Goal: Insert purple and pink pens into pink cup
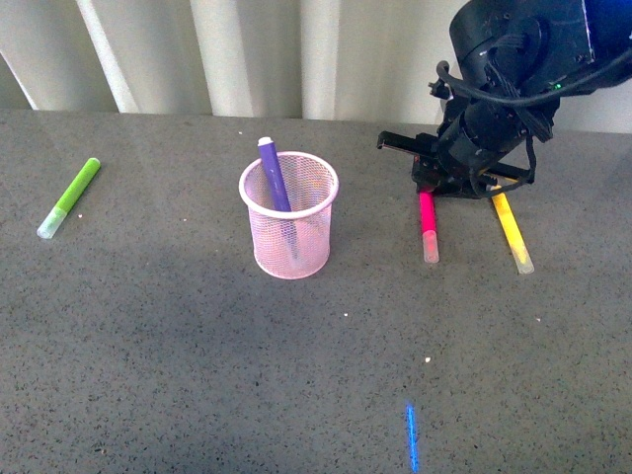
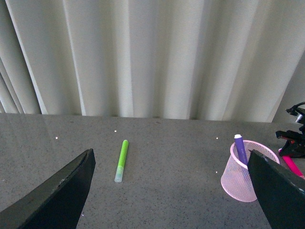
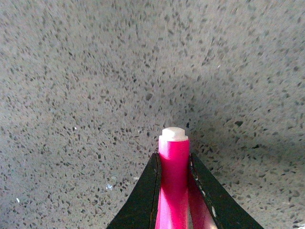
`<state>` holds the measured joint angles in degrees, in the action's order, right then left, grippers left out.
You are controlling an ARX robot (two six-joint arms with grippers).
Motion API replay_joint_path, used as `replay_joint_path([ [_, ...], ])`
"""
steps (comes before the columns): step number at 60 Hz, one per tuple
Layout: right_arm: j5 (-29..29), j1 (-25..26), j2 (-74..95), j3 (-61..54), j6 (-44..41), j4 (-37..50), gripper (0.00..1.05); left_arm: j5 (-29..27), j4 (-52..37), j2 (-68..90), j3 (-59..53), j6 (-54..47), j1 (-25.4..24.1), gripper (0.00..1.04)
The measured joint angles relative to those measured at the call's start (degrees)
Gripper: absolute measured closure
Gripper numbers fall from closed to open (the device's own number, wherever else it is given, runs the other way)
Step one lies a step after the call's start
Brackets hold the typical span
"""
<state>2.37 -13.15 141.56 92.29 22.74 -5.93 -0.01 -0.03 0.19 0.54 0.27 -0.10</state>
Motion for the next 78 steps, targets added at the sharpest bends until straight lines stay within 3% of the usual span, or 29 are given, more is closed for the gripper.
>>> replay_joint_path([
  [11, 0.7, -0.3, -9.2, -13.0, -0.4, 22.9, 0.93, 0.0, 0.0, 0.0, 0.0, 0.0, 0.0, 0.07],
  [26, 9.2, -2.9, -24.9, -28.1, -7.5, 57.8, 0.94, 0.0, 0.0, 0.0, 0.0, 0.0, 0.0, 0.07],
  [32, 15.1, -4.6, -24.3, -30.9, -12.3, 67.3, 0.94, 0.0, 0.0, 0.0, 0.0, 0.0, 0.0, 0.07],
  [50, 18.5, -6.9, -13.0, -28.7, -12.2, 71.8, 0.94, 0.0, 0.0, 0.0, 0.0, 0.0, 0.0, 0.07],
  [78, 20.9, -11.2, -12.5, -28.6, -9.4, 76.6, 0.94, 0.0, 0.0, 0.0, 0.0, 0.0, 0.0, 0.07],
])
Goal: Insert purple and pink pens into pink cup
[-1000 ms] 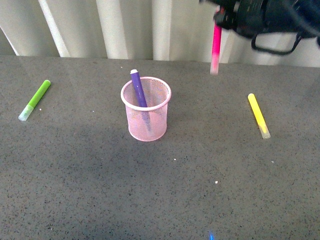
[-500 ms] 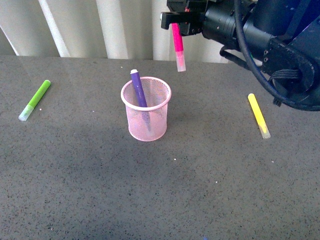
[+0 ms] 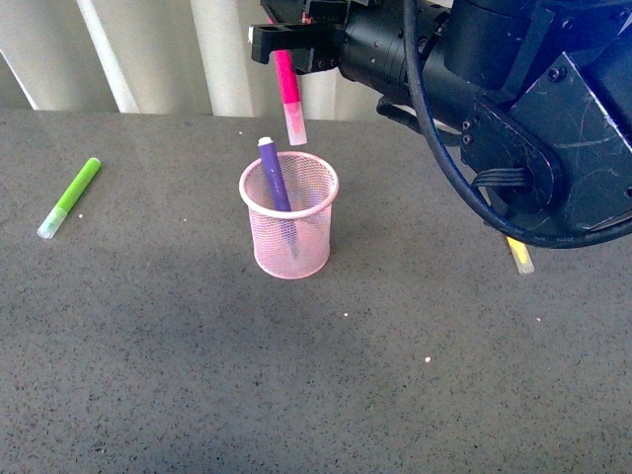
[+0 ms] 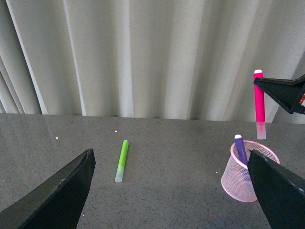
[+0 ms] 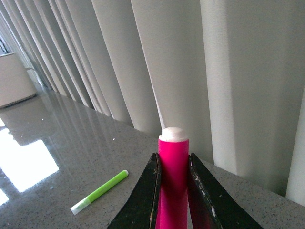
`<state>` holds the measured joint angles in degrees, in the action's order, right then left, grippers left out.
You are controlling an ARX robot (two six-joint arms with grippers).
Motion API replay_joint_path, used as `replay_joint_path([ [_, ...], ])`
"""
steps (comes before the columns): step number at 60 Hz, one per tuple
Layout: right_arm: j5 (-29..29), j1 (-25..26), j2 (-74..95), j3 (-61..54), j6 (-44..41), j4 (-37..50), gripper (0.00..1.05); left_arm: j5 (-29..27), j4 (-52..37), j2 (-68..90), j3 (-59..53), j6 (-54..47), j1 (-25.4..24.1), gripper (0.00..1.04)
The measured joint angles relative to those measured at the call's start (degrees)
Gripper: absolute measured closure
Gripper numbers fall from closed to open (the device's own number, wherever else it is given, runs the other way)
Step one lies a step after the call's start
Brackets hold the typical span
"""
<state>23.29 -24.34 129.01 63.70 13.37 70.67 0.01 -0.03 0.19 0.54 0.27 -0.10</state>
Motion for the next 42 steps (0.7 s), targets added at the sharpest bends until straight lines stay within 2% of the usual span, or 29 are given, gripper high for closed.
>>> replay_joint_path([
  [37, -0.2, -0.1, 2.8, 0.0, 1.9, 0.7, 0.94, 0.0, 0.0, 0.0, 0.0, 0.0, 0.0, 0.07],
  [38, 0.0, -0.1, 2.8, 0.0, 1.9, 0.7, 0.93, 0.0, 0.0, 0.0, 0.0, 0.0, 0.0, 0.07],
  [42, 0.4, 0.0, 2.8, 0.0, 2.1, 0.8, 0.79, 0.0, 0.0, 0.0, 0.0, 0.0, 0.0, 0.07],
])
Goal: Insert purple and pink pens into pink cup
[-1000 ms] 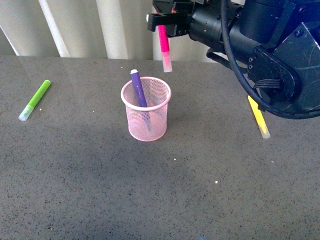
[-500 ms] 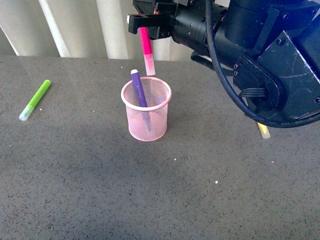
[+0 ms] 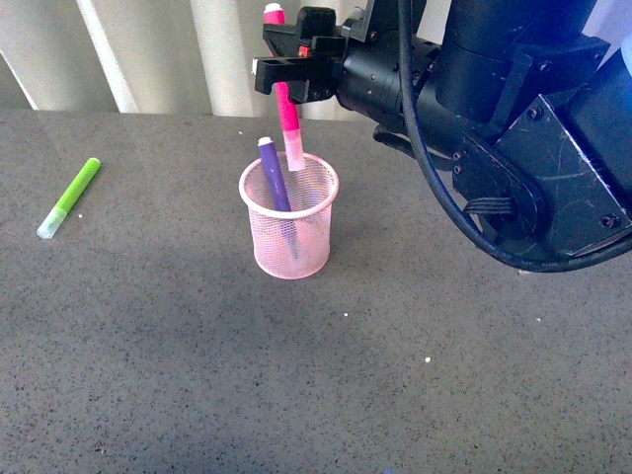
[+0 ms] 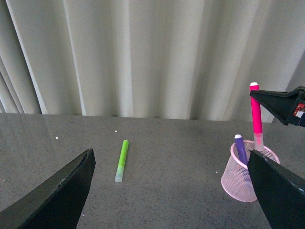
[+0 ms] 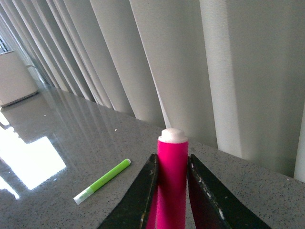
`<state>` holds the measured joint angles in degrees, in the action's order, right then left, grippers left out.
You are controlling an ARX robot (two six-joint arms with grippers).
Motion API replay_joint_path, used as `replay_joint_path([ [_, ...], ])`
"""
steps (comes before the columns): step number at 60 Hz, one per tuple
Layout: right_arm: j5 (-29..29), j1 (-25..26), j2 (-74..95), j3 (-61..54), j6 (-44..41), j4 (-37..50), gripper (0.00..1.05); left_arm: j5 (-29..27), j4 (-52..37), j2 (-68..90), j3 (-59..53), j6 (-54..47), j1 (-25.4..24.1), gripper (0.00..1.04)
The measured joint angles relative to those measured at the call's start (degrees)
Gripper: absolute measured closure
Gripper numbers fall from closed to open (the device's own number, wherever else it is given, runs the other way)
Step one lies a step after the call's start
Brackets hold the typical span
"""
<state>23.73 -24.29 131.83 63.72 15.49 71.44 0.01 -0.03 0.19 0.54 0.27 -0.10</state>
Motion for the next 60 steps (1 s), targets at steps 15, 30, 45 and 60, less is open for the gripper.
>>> replay_joint_path([
  [15, 0.4, 1.3, 0.0, 0.2, 1.3, 0.0, 0.33, 0.0, 0.0, 0.0, 0.0, 0.0, 0.0, 0.07],
  [30, 0.3, 1.7, 0.0, 0.3, 1.4, -0.3, 0.08, 0.0, 0.0, 0.0, 0.0, 0.0, 0.0, 0.07],
  [45, -1.9, 2.8, -1.8, -0.1, 1.1, -0.5, 0.07, 0.0, 0.0, 0.0, 0.0, 0.0, 0.0, 0.07],
  [60, -14.8, 8.8, -23.8, -9.4, -10.3, -7.6, 0.07, 0.0, 0.0, 0.0, 0.0, 0.0, 0.0, 0.07],
])
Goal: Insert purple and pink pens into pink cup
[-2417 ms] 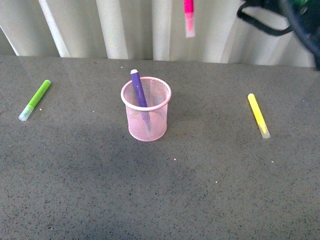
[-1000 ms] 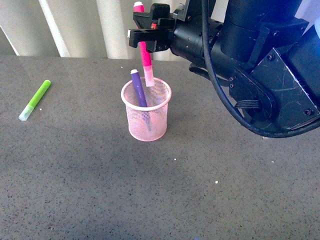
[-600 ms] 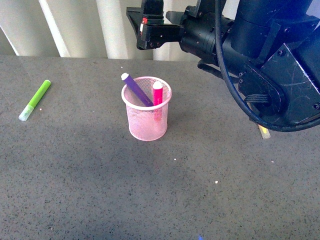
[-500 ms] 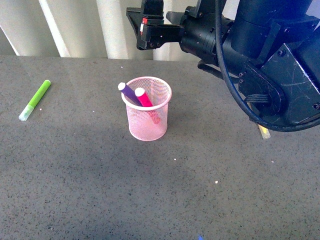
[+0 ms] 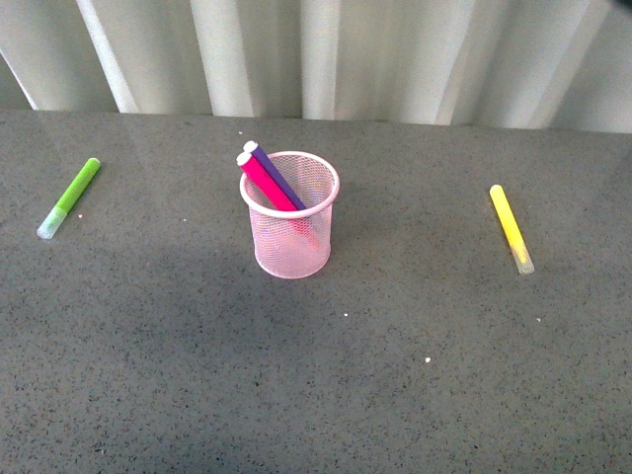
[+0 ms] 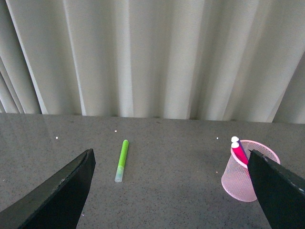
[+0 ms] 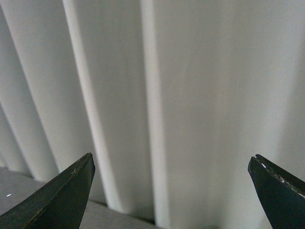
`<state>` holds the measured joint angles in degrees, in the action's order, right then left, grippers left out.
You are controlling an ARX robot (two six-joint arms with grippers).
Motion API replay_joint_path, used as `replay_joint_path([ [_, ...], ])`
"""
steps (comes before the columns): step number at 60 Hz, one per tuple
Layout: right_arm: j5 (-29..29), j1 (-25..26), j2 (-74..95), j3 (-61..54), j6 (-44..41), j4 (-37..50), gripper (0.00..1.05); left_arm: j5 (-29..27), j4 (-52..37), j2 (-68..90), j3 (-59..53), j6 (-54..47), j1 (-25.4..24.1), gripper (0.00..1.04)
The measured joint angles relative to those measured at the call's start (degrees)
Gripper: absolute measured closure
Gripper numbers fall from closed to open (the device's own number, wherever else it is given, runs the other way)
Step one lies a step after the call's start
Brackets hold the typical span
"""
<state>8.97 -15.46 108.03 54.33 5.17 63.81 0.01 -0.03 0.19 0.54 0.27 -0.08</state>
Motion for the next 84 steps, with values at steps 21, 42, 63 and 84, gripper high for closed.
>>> replay_joint_path([
  [21, 2.8, 7.5, -37.7, -24.5, -13.9, -5.1, 0.07, 0.0, 0.0, 0.0, 0.0, 0.0, 0.0, 0.07],
  [42, -8.9, 15.0, -48.1, -33.0, -7.7, -25.7, 0.38, -0.1, 0.0, 0.0, 0.0, 0.0, 0.0, 0.07],
  [63, -8.7, 15.4, -58.5, -43.4, -6.2, -25.6, 0.99, 0.0, 0.0, 0.0, 0.0, 0.0, 0.0, 0.07],
  [84, -8.9, 15.4, -69.2, -49.5, -5.9, -30.4, 1.01, 0.0, 0.0, 0.0, 0.0, 0.0, 0.0, 0.07],
])
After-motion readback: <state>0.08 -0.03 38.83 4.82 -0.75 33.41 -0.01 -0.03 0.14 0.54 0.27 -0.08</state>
